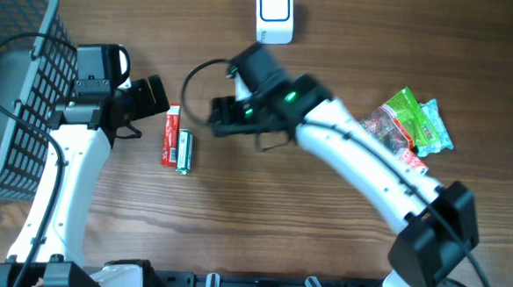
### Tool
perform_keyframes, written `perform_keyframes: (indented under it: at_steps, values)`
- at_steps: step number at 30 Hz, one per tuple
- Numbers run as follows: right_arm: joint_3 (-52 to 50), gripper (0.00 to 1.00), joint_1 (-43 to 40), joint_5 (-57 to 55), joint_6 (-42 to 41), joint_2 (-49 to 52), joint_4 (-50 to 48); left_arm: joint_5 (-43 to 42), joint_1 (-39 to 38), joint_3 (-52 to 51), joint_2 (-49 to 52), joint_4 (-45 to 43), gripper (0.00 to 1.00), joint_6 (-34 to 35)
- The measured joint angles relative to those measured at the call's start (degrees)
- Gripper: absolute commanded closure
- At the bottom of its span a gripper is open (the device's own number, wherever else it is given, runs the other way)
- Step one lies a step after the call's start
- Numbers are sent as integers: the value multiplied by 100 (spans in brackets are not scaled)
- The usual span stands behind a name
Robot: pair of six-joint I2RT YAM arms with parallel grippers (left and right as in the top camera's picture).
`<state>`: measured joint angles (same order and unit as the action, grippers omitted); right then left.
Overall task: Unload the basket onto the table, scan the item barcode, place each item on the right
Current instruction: 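Reach the right gripper to the green box and grasp it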
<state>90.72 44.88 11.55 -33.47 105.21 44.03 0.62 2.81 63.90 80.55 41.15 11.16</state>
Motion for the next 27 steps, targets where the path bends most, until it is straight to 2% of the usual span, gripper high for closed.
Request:
perform_keyframes:
  at_steps: [4,8,13,24,27]
  values:
    - [-791,36,839,-977,-713,13,-1285,0,0,0,0,0,0,0]
    - [-1397,37,1464,-2013,-966,79,-2109,0,0,0,0,0,0,0]
    - [-1458,40,1956,-3012,-807,507,-2802,0,0,0,0,0,0,0]
    - [-1460,40,2055,-3329,-627,1294,-4048,0,0,0,0,0,0,0]
    - [-1460,46,2055,-3351,-629,1539,-4065,0,0,0,0,0,0,0]
